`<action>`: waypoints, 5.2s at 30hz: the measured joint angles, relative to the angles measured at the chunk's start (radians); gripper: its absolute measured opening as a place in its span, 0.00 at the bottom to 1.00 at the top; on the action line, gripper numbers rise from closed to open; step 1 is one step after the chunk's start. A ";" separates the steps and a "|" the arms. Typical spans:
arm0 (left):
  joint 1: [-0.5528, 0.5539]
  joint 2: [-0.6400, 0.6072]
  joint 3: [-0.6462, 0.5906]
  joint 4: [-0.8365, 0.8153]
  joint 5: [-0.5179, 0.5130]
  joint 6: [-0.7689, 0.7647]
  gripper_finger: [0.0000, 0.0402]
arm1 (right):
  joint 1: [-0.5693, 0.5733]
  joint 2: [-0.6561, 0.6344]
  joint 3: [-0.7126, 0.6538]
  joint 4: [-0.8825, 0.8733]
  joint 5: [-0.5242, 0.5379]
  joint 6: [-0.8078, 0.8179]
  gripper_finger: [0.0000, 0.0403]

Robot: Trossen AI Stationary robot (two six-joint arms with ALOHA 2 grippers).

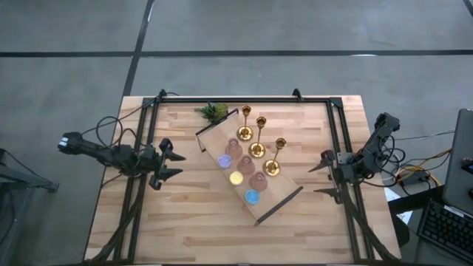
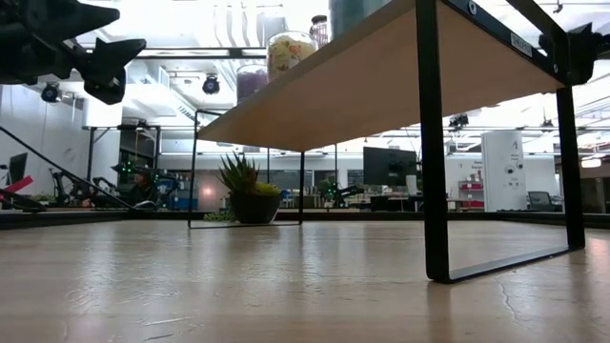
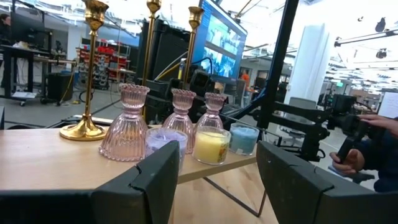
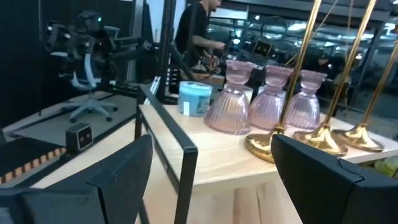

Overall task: Pick & Place candle stick holders
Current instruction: Return to Home Position

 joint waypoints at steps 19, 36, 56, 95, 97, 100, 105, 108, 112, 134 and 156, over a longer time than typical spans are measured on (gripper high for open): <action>0.000 0.000 0.000 -0.008 0.000 0.000 0.54 | 0.000 0.115 -0.002 -0.034 0.220 0.145 0.80; 0.000 0.000 0.000 -0.007 0.000 0.000 0.54 | 0.000 0.118 -0.002 -0.026 0.110 0.158 0.80; 0.000 0.004 -0.001 -0.017 0.000 0.000 0.54 | -0.014 -0.015 -0.017 0.089 0.029 -0.052 0.79; 0.000 0.007 -0.001 -0.032 0.000 0.000 0.54 | -0.688 -0.015 -0.017 -0.014 -0.485 -0.226 0.81; 0.000 0.007 -0.001 -0.032 0.000 0.000 0.54 | -0.717 -0.015 -0.017 -0.014 -0.491 -0.255 0.81; 0.000 0.007 -0.001 -0.032 0.000 0.000 0.54 | -0.754 -0.015 -0.017 -0.014 -0.578 -0.181 0.82; 0.000 0.007 -0.001 -0.032 0.000 0.000 0.54 | -0.821 -0.015 -0.017 -0.016 -0.697 0.123 0.84; 0.000 0.008 -0.001 -0.032 0.000 0.000 0.54 | -0.845 -0.015 -0.017 -0.017 -0.700 0.154 0.86; 0.000 0.008 -0.001 -0.032 0.000 0.000 0.54 | -0.848 -0.015 -0.017 -0.016 -0.700 0.154 0.87; 0.000 0.008 -0.013 -0.037 0.000 0.000 0.54 | -0.848 0.013 -0.017 -0.015 -0.701 0.153 0.86; 0.000 0.008 -0.015 -0.044 0.000 0.000 0.54 | -0.848 0.013 -0.017 -0.015 -0.701 0.153 0.85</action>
